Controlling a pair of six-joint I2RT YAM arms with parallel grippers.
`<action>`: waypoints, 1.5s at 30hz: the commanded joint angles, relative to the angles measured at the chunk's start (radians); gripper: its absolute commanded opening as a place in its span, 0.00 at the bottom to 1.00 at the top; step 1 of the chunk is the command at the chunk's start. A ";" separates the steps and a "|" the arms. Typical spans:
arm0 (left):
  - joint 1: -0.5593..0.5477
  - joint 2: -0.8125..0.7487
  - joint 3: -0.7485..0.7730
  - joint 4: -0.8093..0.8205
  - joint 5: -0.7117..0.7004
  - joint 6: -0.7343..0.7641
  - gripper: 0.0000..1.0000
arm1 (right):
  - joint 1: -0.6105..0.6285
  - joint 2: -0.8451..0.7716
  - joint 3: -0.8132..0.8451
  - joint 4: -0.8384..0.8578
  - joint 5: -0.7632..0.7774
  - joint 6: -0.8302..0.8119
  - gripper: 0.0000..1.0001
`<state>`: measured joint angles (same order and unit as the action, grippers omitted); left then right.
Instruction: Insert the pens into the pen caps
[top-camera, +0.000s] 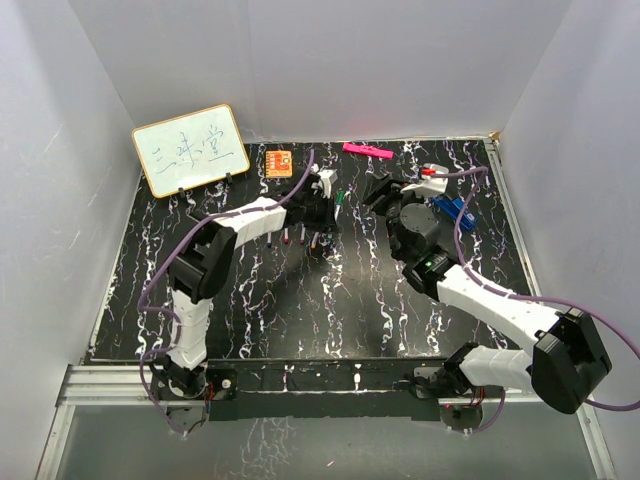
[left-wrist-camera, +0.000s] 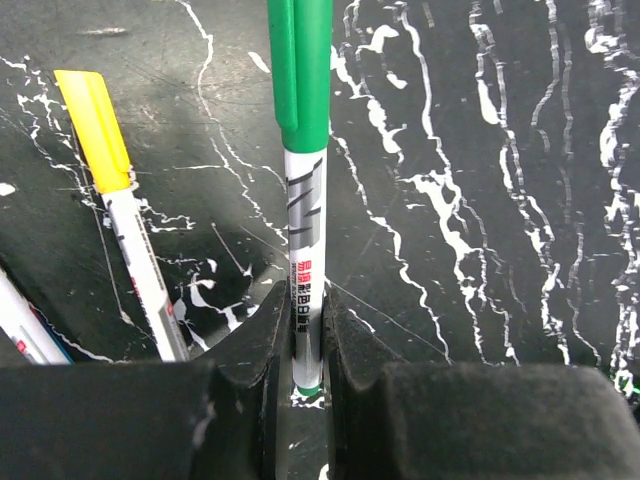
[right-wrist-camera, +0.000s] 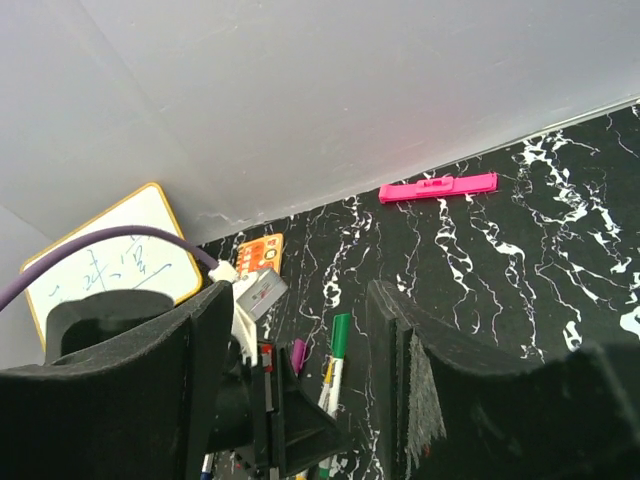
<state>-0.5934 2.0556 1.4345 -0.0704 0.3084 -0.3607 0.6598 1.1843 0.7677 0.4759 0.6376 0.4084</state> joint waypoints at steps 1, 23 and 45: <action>-0.017 0.029 0.123 -0.185 -0.045 0.046 0.00 | -0.003 -0.010 -0.013 0.010 0.014 -0.008 0.54; -0.064 0.234 0.386 -0.538 -0.223 0.101 0.09 | -0.003 0.022 -0.024 -0.020 -0.033 0.065 0.54; -0.068 0.199 0.364 -0.521 -0.195 0.085 0.27 | -0.003 0.027 -0.021 -0.016 -0.061 0.066 0.54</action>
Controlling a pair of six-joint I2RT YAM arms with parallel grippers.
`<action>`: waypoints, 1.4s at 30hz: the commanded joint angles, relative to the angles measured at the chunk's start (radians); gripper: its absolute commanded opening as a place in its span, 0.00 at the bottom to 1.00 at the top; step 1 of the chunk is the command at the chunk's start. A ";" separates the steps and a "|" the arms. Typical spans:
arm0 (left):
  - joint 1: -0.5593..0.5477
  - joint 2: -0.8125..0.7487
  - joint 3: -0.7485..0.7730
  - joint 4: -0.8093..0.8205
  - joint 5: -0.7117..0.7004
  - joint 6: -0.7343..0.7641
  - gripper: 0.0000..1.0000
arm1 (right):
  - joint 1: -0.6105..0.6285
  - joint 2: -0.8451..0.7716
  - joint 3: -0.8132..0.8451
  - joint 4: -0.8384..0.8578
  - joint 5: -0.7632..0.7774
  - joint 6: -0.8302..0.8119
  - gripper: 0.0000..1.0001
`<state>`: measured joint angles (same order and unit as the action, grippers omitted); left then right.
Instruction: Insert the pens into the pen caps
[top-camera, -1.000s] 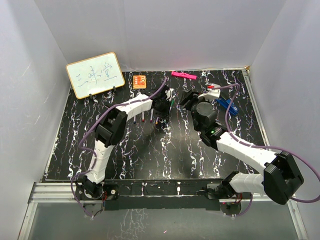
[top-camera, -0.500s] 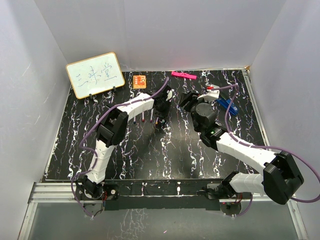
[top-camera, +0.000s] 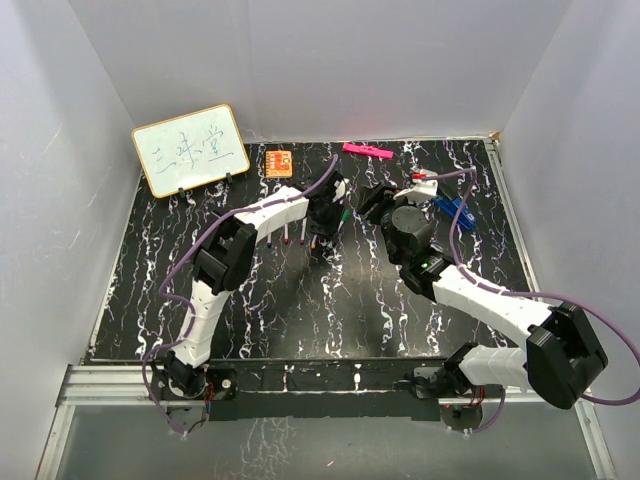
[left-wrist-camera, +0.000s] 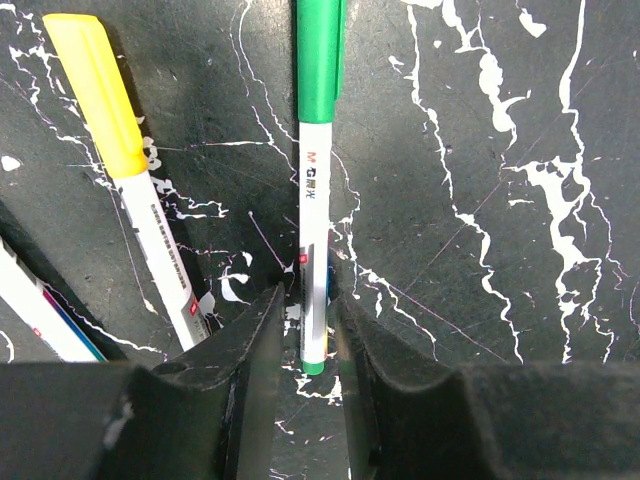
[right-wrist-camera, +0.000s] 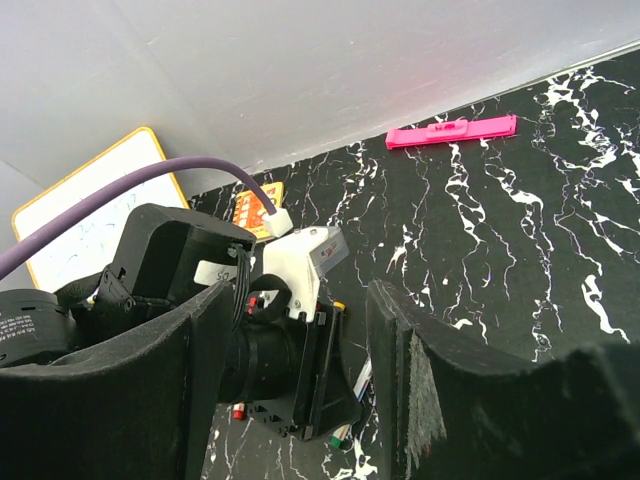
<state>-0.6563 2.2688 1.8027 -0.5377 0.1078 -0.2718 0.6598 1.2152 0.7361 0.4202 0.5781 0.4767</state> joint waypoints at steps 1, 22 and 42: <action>-0.006 -0.024 -0.008 -0.046 0.006 -0.006 0.27 | -0.003 -0.004 0.010 0.040 0.000 -0.003 0.54; 0.254 -0.614 -0.405 0.295 -0.015 -0.048 0.39 | -0.321 -0.065 -0.025 -0.029 -0.104 0.045 0.78; 0.709 -0.950 -0.597 0.267 -0.153 -0.016 0.98 | -0.618 -0.246 -0.040 -0.256 0.014 0.064 0.98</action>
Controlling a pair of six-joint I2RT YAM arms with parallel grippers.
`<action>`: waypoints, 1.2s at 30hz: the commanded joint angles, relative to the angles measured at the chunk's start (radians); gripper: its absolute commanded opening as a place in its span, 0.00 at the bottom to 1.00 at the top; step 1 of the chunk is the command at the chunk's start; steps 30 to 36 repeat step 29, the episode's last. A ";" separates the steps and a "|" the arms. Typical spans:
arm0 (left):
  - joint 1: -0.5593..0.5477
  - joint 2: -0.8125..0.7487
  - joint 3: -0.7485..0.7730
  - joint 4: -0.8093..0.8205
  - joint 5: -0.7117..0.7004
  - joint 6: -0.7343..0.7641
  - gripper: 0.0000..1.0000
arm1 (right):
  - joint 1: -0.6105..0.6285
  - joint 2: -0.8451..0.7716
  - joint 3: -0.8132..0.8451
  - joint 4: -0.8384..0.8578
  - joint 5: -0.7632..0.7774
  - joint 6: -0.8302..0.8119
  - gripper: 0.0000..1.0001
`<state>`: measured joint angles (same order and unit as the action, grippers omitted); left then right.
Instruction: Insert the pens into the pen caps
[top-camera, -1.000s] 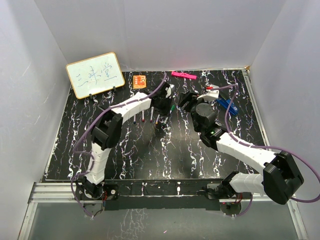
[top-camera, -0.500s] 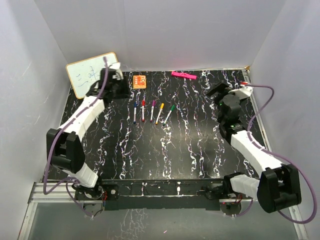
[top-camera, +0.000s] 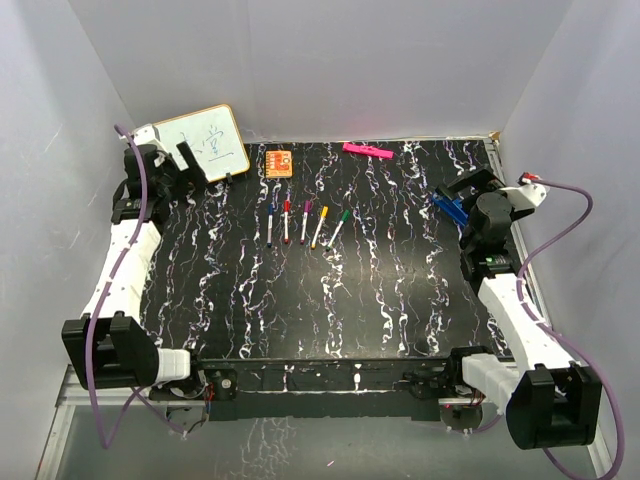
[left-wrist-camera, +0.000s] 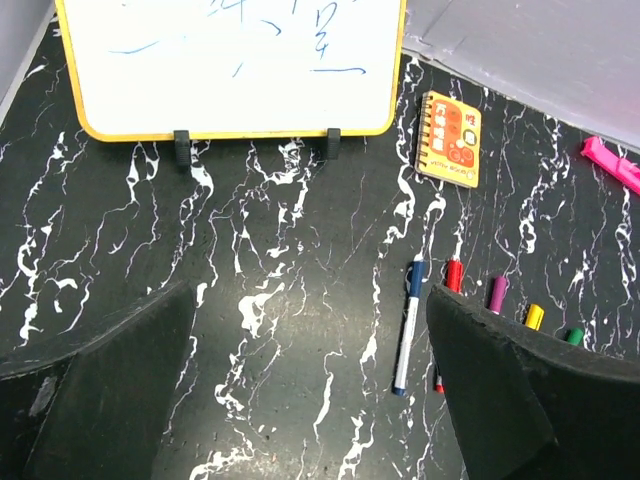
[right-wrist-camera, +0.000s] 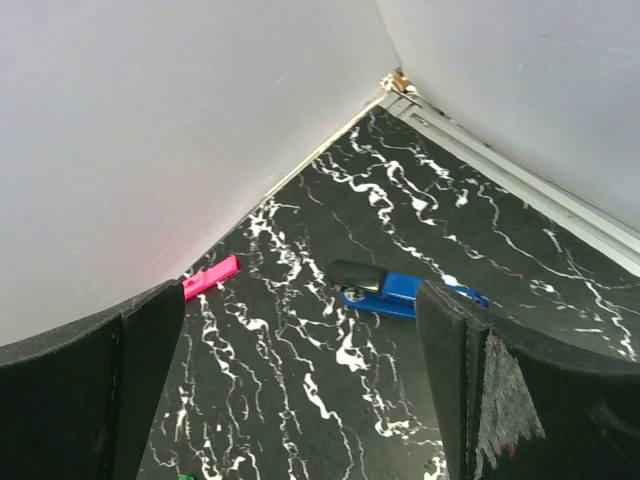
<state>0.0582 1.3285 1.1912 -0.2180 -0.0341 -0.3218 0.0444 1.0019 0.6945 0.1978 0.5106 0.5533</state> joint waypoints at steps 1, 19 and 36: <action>-0.006 -0.013 0.011 -0.052 0.010 0.038 0.98 | -0.003 -0.037 0.001 -0.038 0.087 -0.015 0.98; -0.005 -0.023 -0.036 0.035 0.099 0.015 0.98 | -0.002 -0.025 0.005 -0.042 0.056 -0.021 0.98; -0.006 -0.028 -0.060 0.069 0.100 0.001 0.98 | -0.002 -0.016 0.007 -0.038 0.055 -0.019 0.98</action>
